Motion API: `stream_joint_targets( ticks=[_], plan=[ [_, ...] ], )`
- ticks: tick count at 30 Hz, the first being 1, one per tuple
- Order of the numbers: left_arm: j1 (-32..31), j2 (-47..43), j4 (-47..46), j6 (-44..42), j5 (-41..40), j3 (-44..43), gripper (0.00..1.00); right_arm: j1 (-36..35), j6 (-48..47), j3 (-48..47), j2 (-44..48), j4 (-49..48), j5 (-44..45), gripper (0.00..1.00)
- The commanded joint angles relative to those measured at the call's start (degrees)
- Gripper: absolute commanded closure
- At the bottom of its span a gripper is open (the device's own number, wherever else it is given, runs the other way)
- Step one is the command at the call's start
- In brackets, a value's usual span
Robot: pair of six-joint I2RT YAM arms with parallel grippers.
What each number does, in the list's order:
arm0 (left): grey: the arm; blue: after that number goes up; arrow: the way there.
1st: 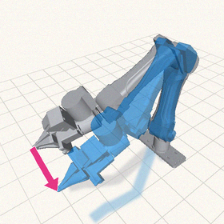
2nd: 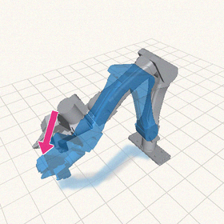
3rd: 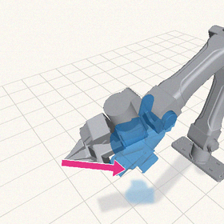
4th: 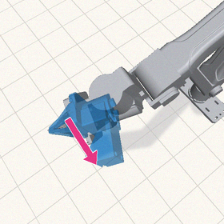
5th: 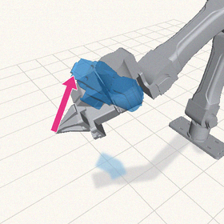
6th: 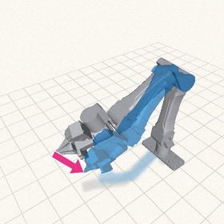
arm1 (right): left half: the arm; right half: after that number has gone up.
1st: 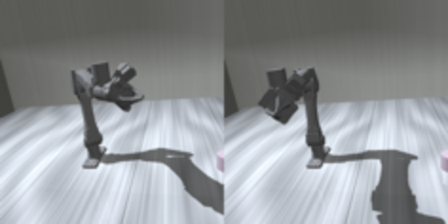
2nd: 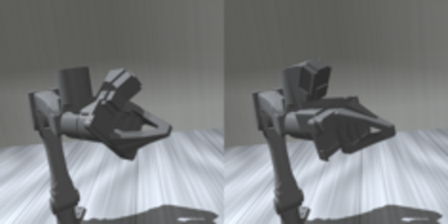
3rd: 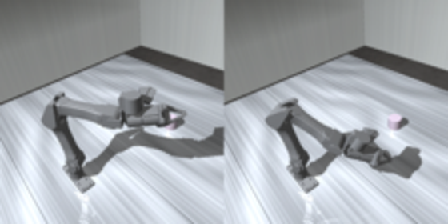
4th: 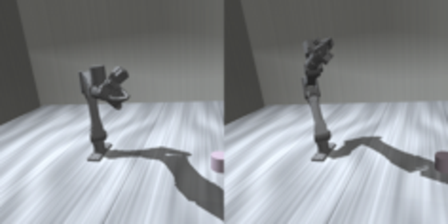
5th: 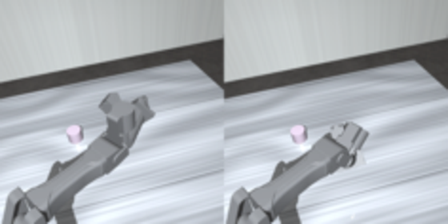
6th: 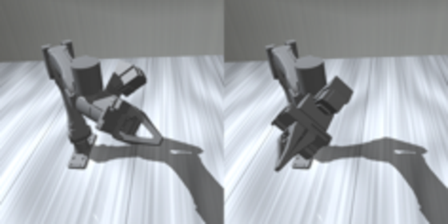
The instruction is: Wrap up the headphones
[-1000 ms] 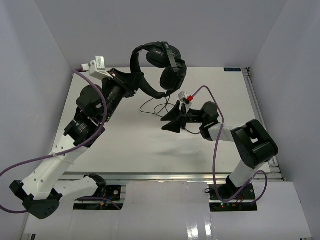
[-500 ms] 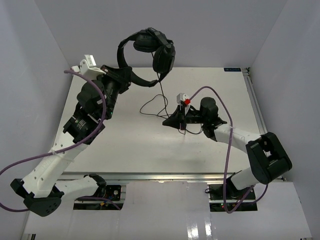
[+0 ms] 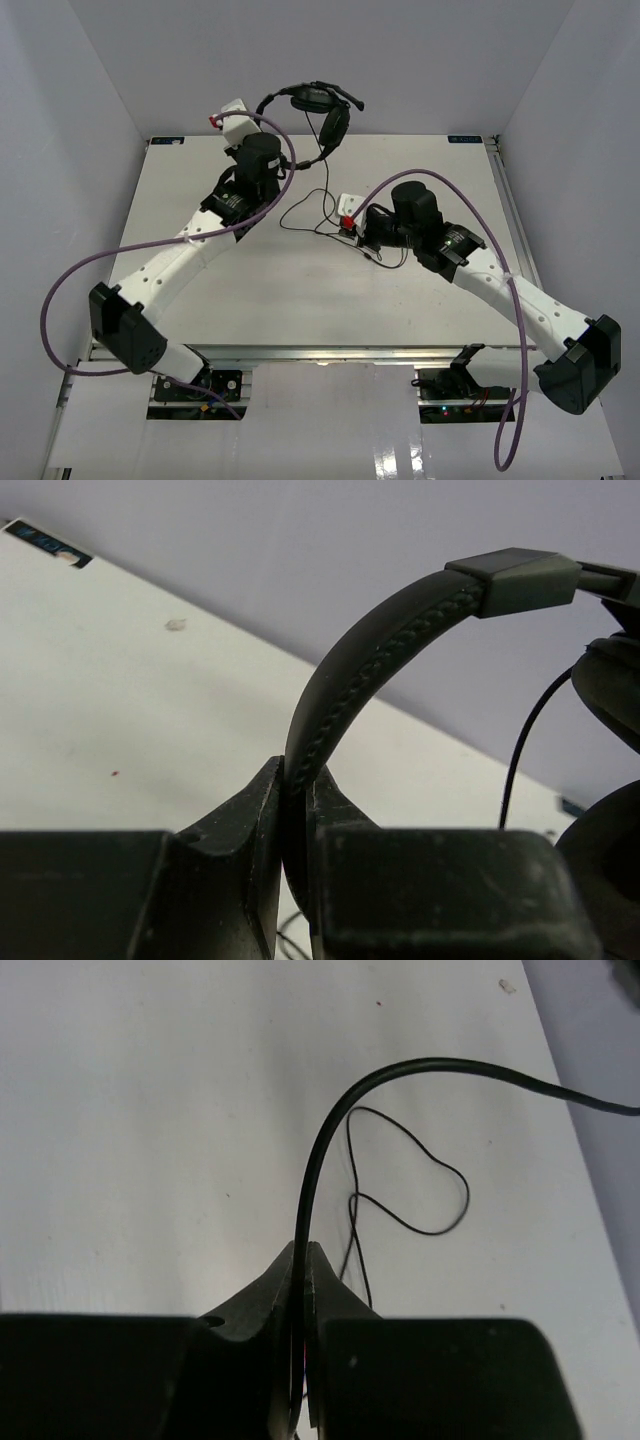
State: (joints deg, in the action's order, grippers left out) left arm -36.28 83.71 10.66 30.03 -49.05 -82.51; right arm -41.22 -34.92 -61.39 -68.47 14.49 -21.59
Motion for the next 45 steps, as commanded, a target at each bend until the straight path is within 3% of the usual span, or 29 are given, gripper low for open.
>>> stream_joint_targets(
  ticks=[1, 8, 15, 19, 25, 32, 45],
  plan=[
    [2.7, 3.6, 0.6, -1.8, 0.2, 0.3, 1.0, -1.5, -9.7, -7.5, 1.4, 8.7, 13.0, 0.92],
    [3.4, 7.8, 1.2, -2.2, 5.7, 4.8, 1.0, -1.4, -13.5, -13.0, 0.5, 12.9, 9.4, 0.92],
    [3.5, 10.8, 3.1, -2.8, 15.9, 8.4, 1.0, -0.7, -16.5, -17.8, 0.7, 12.8, 14.4, 0.92],
    [3.8, 10.3, 3.6, 1.1, 16.4, 10.0, 1.0, -0.6, -16.4, -17.1, 0.6, 15.5, 7.6, 0.92],
    [6.3, 10.2, 7.7, 10.7, 23.5, 4.1, 1.0, -1.1, -17.5, -12.1, 1.3, 17.4, 1.0, 0.92],
    [6.4, 14.7, 12.8, 19.6, 23.4, -4.2, 1.0, -2.2, -20.6, -10.6, 0.9, 20.0, -1.8, 0.92],
    [6.7, 24.2, 18.0, 25.4, 28.1, -13.4, 1.0, -4.9, -23.2, -11.0, -0.8, 22.8, -3.8, 0.92]
  ],
)
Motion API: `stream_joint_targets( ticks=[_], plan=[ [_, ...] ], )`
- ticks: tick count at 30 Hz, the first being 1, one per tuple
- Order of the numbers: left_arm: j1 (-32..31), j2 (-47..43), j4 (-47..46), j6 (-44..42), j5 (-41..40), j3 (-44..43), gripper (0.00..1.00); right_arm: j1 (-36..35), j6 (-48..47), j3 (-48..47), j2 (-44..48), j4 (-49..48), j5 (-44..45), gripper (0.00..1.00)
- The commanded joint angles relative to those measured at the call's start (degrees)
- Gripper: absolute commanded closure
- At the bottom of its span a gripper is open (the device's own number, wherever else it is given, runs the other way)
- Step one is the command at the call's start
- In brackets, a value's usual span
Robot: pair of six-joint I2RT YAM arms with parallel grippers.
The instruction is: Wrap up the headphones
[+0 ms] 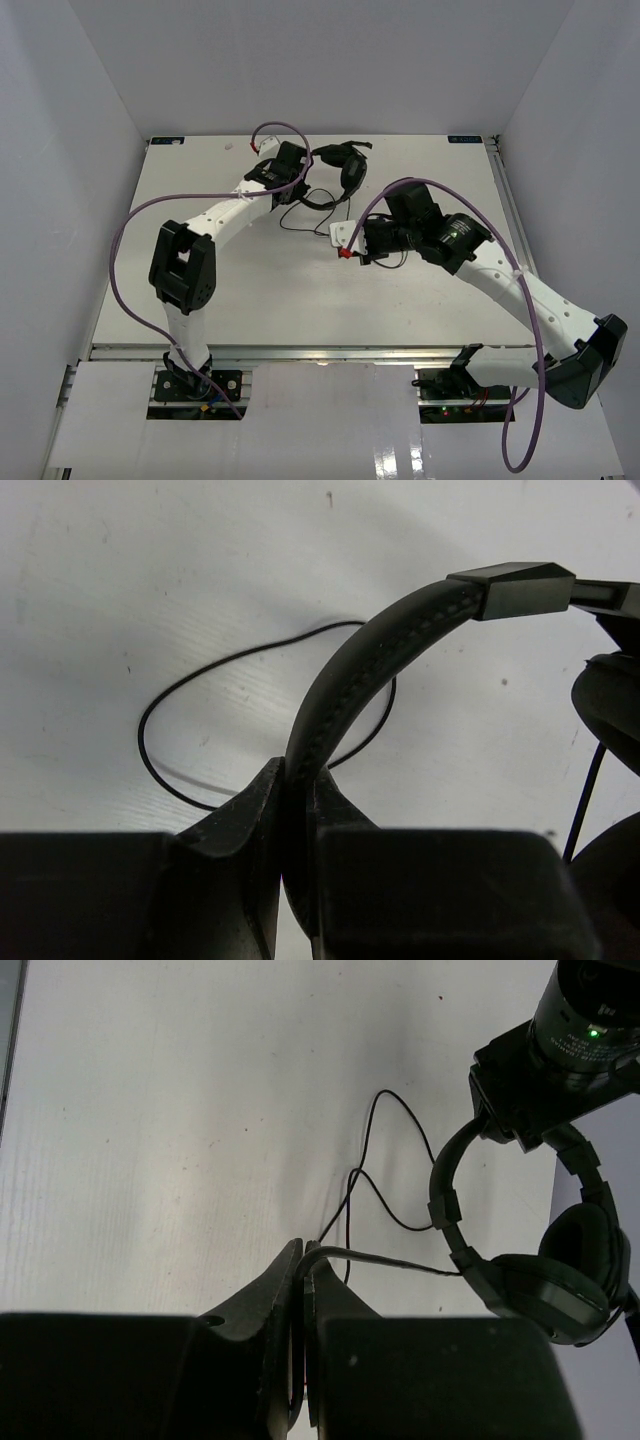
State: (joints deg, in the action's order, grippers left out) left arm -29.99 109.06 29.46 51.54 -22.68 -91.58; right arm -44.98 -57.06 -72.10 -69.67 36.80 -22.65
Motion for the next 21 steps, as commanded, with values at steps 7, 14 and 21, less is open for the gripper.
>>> stream_joint_targets(
  ticks=[7, 14, 21],
  plan=[
    [1.9, -4.8, -1.9, 5.8, 6.9, -2.8, 1.0, -1.1, -2.3, 7.5, 2.6, -0.2, -1.5, 0.92],
    [2.3, -6.9, -3.4, 7.4, 9.2, -1.3, 1.0, -1.0, -3.1, 11.7, 2.8, -0.9, -2.6, 0.92],
    [2.3, -6.3, -3.8, 8.9, 11.9, -2.1, 1.0, -1.0, -3.2, 12.6, 2.3, -1.1, -4.8, 0.92]
  ],
)
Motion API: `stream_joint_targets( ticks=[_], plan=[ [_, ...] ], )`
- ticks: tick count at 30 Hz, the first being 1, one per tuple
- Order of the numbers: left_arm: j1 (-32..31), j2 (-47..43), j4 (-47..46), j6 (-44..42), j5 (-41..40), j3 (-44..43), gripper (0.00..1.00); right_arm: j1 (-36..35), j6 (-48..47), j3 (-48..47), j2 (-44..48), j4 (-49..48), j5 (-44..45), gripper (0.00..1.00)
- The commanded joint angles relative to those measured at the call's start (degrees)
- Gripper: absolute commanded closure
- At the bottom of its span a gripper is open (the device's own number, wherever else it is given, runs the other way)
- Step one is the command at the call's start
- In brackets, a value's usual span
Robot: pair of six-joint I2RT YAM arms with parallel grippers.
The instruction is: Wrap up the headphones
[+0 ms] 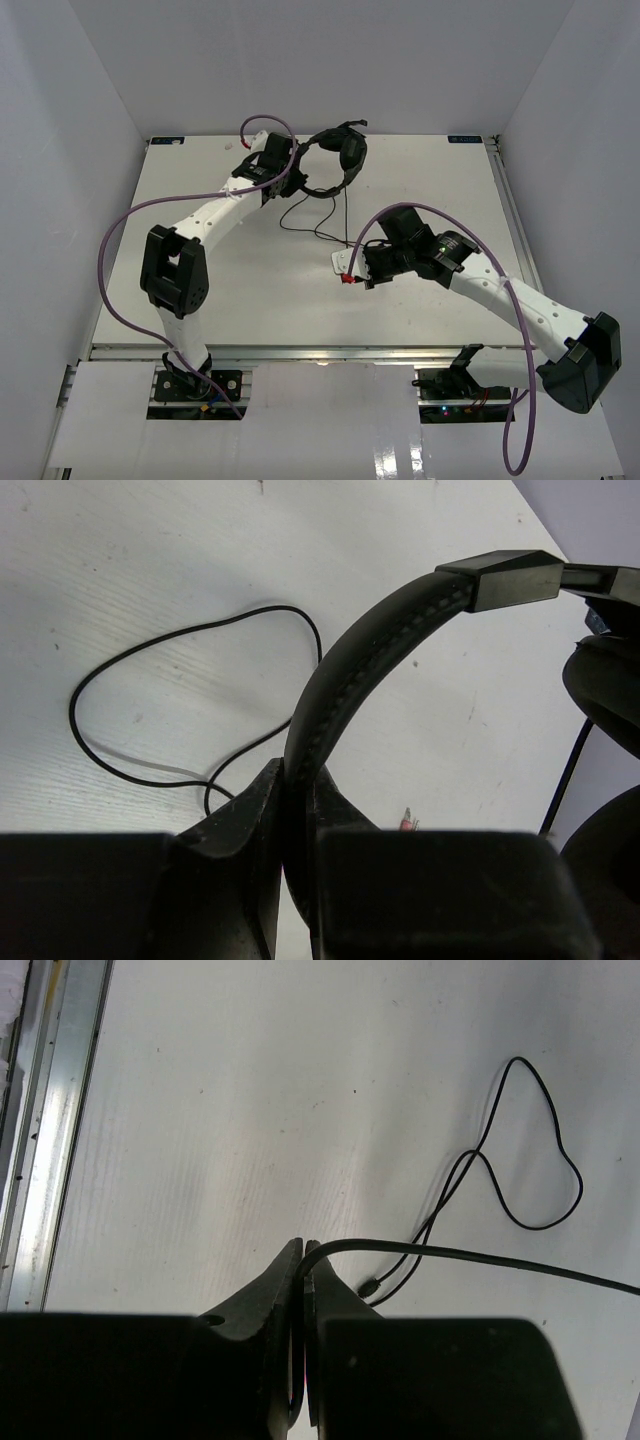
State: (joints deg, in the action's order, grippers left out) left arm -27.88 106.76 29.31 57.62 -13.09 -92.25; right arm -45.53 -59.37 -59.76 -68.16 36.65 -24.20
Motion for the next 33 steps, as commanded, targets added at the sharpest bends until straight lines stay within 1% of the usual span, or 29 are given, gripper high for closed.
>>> stream_joint_targets(
  ticks=[1, 4, 6, 10, 15, 17, 20, 25, 28, 30, 33],
  plan=[
    [0.2, -3.9, -3.8, 2.8, 2.3, -1.6, 1.0, -0.5, -0.9, 0.1, 0.7, -0.9, -3.3, 0.92],
    [0.1, -3.2, -3.8, 1.2, 1.0, -1.8, 1.0, -0.4, -1.2, -1.6, 0.7, -0.3, -2.9, 0.92],
    [0.0, -2.3, -3.7, -0.3, -1.3, -1.6, 1.0, -0.4, -1.6, -5.0, 0.1, 1.1, -2.6, 0.92],
    [-1.6, 1.9, -3.1, -7.9, -6.2, -1.5, 1.0, -0.4, -1.9, -13.1, -1.7, 3.1, -0.2, 0.92],
    [-3.5, 3.8, -3.3, -14.6, -12.6, 3.1, 1.0, 1.1, -2.2, -20.7, -3.1, 2.3, 6.8, 0.92],
    [-3.9, 3.7, -3.9, -17.5, -13.8, 5.7, 1.0, 1.8, -2.3, -22.3, -3.2, 1.5, 8.9, 0.92],
    [-4.7, 1.6, -7.4, -22.9, -14.3, 10.6, 1.0, 3.0, -2.0, -23.0, -3.6, -0.2, 11.9, 0.92],
    [-6.3, -3.3, -12.8, -31.8, -12.6, 17.1, 1.0, 5.2, 0.8, -23.8, -4.7, -3.8, 15.0, 0.92],
    [-7.1, -6.8, -15.5, -36.7, -10.4, 21.5, 1.0, 7.5, 3.2, -23.9, -5.5, -6.1, 15.2, 0.92],
    [-7.3, -9.4, -18.2, -39.3, -6.1, 24.5, 1.0, 9.6, 4.7, -23.7, -5.7, -7.2, 14.1, 0.92],
    [-7.5, -15.8, -22.7, -43.2, -0.5, 30.5, 1.0, 11.8, 6.6, -22.8, -6.0, -7.8, 10.9, 0.92]
  ],
)
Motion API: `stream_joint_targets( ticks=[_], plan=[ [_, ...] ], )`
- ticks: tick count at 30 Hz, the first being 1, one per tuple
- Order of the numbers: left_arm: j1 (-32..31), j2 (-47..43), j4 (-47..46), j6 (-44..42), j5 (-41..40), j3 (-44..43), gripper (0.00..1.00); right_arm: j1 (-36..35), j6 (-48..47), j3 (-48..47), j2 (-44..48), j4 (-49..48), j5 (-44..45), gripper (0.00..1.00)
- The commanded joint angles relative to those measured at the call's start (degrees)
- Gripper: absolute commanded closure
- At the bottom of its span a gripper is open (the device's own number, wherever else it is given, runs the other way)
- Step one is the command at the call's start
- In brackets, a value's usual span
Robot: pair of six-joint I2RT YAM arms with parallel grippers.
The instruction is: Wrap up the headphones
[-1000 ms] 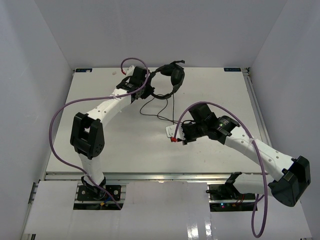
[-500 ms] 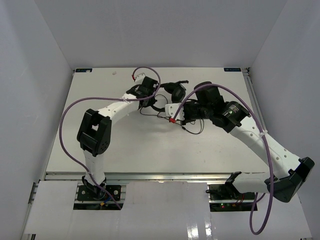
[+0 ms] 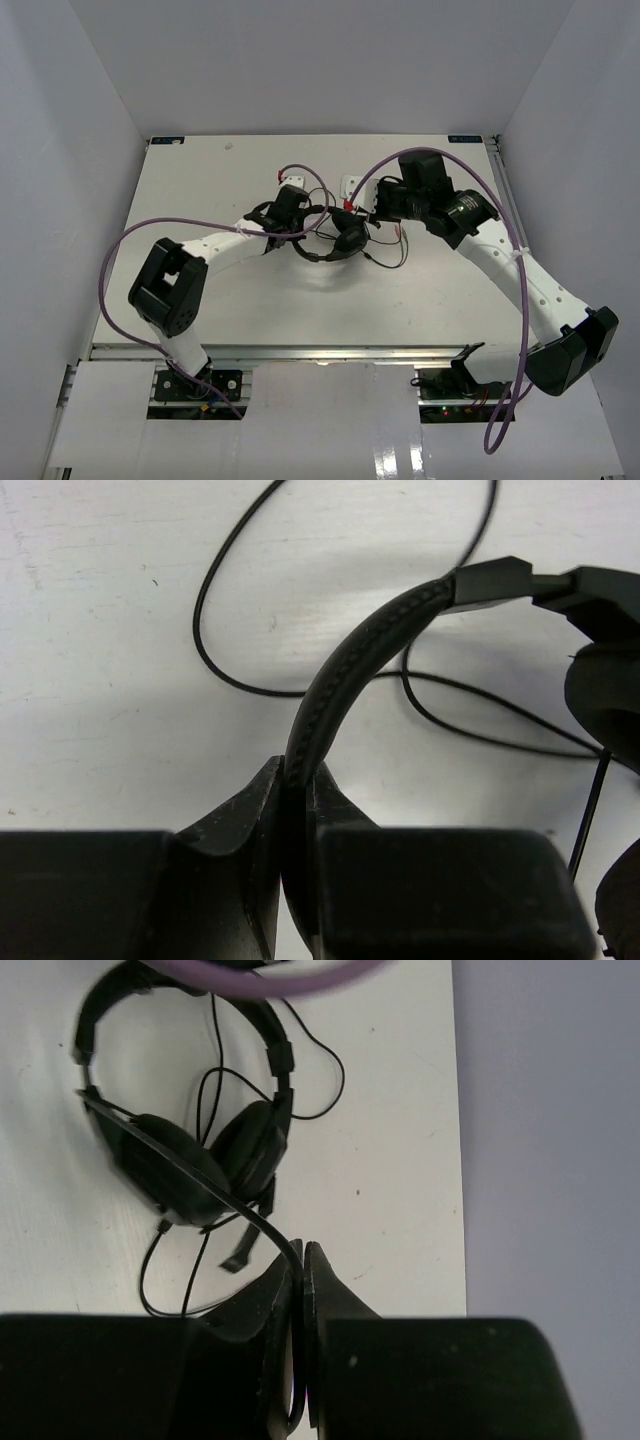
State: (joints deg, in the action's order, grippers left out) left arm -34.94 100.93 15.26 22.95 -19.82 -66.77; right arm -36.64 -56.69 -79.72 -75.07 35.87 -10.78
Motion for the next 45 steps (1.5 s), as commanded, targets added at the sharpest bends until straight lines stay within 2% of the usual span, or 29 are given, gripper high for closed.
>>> stream_joint_targets(
  ticks=[1, 5, 12, 21, 28, 32, 35, 39, 42, 45],
  plan=[
    [-0.4, -11.1, -10.4, -9.8, 7.4, 7.3, 1.0, 3.6, 4.6, -2.6, 0.8, -7.1, -3.0, 0.92],
    [-0.6, -18.0, -16.1, -13.7, 17.2, 13.7, 1.0, 5.9, 7.2, -2.2, 0.2, -8.1, -6.3, 0.92],
    [-1.5, -24.5, -24.4, -16.6, 31.2, 21.9, 1.0, 9.3, 11.0, -3.7, -2.0, -9.5, -9.5, 0.92],
    [-4.4, -28.2, -27.4, -20.6, 34.9, 26.1, 1.0, 14.9, 18.8, -3.3, -5.1, -13.1, -13.0, 0.92],
    [-5.2, -30.2, -27.9, -21.1, 36.0, 26.1, 1.0, 17.2, 23.5, -0.8, -7.0, -16.0, -14.1, 0.92],
    [-5.4, -32.5, -29.6, -20.8, 40.2, 27.3, 1.0, 18.7, 25.7, 0.0, -8.3, -17.1, -17.8, 0.92],
    [-5.4, -34.7, -32.0, -20.5, 43.4, 28.5, 1.0, 20.0, 26.8, 1.3, -10.0, -17.7, -22.5, 0.92],
    [-5.3, -39.4, -35.8, -18.7, 43.9, 30.2, 1.0, 22.0, 29.4, 4.8, -11.0, -20.5, -35.0, 0.92],
    [-5.4, -42.0, -38.5, -15.9, 43.8, 29.6, 1.0, 22.2, 33.5, 8.5, -12.1, -25.5, -46.2, 0.89],
    [-5.4, -42.0, -38.8, -12.2, 42.5, 25.8, 1.0, 22.1, 40.4, 12.1, -13.1, -34.8, -52.3, 0.84]
  ],
)
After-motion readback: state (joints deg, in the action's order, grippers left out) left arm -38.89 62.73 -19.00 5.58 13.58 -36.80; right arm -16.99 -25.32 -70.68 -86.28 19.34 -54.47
